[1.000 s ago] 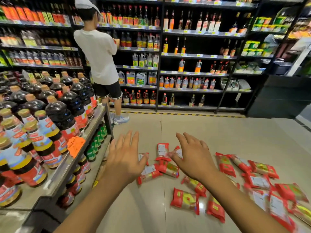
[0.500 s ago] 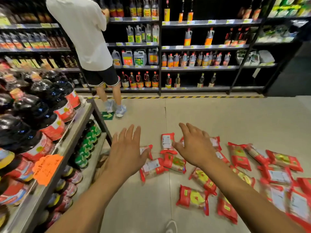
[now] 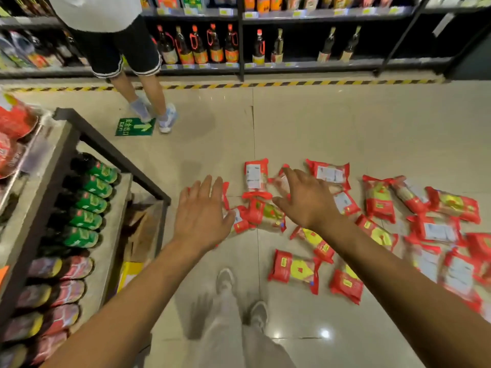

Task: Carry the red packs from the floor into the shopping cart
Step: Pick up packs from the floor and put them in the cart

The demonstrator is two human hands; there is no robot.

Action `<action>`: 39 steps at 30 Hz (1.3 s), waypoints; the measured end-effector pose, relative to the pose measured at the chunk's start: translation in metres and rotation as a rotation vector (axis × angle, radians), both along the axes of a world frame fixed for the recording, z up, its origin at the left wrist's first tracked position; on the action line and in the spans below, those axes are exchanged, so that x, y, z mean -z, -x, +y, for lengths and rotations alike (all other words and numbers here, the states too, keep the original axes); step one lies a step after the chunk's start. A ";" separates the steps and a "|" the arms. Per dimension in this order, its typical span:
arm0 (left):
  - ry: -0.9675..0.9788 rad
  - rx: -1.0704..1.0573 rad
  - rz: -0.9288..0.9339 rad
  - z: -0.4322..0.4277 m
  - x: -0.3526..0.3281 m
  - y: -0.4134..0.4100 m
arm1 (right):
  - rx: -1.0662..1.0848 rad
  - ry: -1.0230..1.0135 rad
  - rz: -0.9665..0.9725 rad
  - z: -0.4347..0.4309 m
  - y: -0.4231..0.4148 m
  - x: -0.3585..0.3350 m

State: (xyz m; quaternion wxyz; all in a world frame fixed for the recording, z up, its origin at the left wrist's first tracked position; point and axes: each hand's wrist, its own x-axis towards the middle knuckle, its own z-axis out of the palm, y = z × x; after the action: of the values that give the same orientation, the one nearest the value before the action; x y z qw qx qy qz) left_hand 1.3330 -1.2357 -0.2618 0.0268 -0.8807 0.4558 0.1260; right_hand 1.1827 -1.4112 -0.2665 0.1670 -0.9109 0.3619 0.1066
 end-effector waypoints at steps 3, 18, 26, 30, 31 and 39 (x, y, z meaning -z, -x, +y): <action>0.000 0.026 0.036 -0.020 0.052 -0.018 | 0.007 -0.032 0.061 -0.023 -0.005 0.052; -0.216 0.025 0.126 -0.110 0.476 -0.108 | 0.056 -0.231 0.256 -0.104 -0.068 0.467; -0.374 0.069 0.124 -0.133 0.664 -0.153 | 0.077 -0.284 0.297 -0.140 -0.098 0.664; -0.464 0.114 0.167 -0.149 0.724 -0.175 | 0.034 -0.280 0.290 -0.163 -0.118 0.726; -0.474 0.117 0.175 -0.152 0.736 -0.179 | 0.020 -0.290 0.299 -0.168 -0.123 0.738; -0.524 0.011 0.335 -0.147 0.806 -0.189 | -0.072 -0.361 0.275 -0.196 -0.134 0.794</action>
State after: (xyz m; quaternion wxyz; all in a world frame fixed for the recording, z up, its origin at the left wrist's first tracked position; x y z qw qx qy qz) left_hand 1.5222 -1.3825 -1.0675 0.1785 -0.8082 0.4107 0.3824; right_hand 1.3164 -1.6068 -1.0600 0.2725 -0.8554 0.3236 0.2988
